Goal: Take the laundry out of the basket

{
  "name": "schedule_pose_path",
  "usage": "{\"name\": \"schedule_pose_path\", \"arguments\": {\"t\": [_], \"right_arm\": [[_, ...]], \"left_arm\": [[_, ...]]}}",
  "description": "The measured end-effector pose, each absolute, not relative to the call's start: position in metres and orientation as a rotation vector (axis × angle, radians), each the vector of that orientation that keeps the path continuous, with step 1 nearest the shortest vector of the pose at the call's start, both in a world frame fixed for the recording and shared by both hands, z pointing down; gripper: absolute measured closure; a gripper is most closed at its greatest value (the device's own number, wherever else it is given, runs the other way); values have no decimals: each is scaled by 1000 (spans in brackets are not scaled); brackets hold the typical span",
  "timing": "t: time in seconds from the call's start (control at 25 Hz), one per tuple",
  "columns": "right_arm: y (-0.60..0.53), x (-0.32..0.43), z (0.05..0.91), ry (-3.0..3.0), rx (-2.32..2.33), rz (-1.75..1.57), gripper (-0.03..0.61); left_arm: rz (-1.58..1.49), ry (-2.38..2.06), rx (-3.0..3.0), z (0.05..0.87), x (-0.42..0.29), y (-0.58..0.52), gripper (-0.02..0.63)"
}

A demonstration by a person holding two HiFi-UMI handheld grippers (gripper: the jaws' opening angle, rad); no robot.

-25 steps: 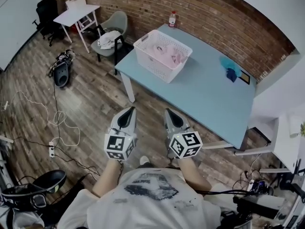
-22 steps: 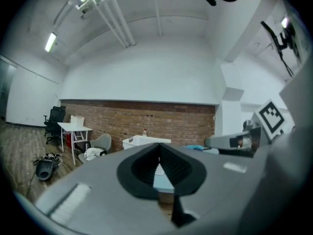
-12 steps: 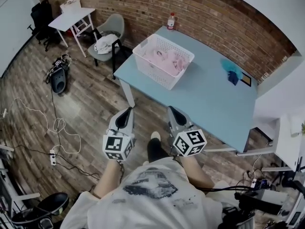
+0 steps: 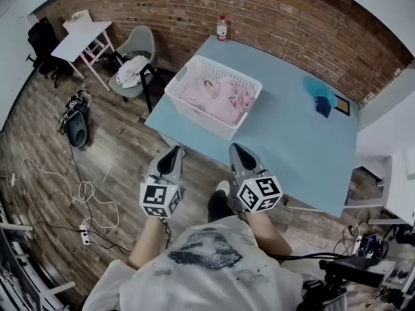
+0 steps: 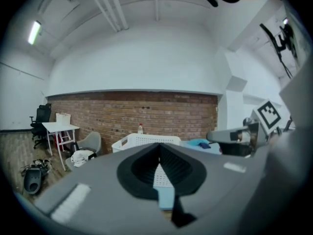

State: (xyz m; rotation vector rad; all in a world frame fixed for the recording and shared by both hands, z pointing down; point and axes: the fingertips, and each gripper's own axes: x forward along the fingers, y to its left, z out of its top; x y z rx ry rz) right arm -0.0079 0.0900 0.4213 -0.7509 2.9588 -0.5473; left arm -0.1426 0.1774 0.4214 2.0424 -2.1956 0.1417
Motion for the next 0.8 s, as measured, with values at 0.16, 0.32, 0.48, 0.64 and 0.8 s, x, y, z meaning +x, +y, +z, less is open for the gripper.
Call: {"name": "schedule_pose_path", "arguments": {"t": [0.16, 0.32, 0.48, 0.64, 0.8], "right_arm": [[20, -16, 422, 2939, -828, -561, 581], [-50, -24, 425, 2907, -895, -593, 581], [-112, -33, 430, 2885, -946, -612, 581], [-155, -42, 436, 2870, -995, -631, 581], [-177, -41, 440, 2851, -1075, -652, 581]], "left_arm": [[175, -2130, 2101, 419, -154, 99, 621], [230, -2070, 2150, 419, -166, 20, 621], [292, -2004, 2196, 421, -176, -49, 621], [375, -1920, 2240, 427, -184, -97, 621], [397, -1832, 2266, 439, -189, -124, 621]]}}
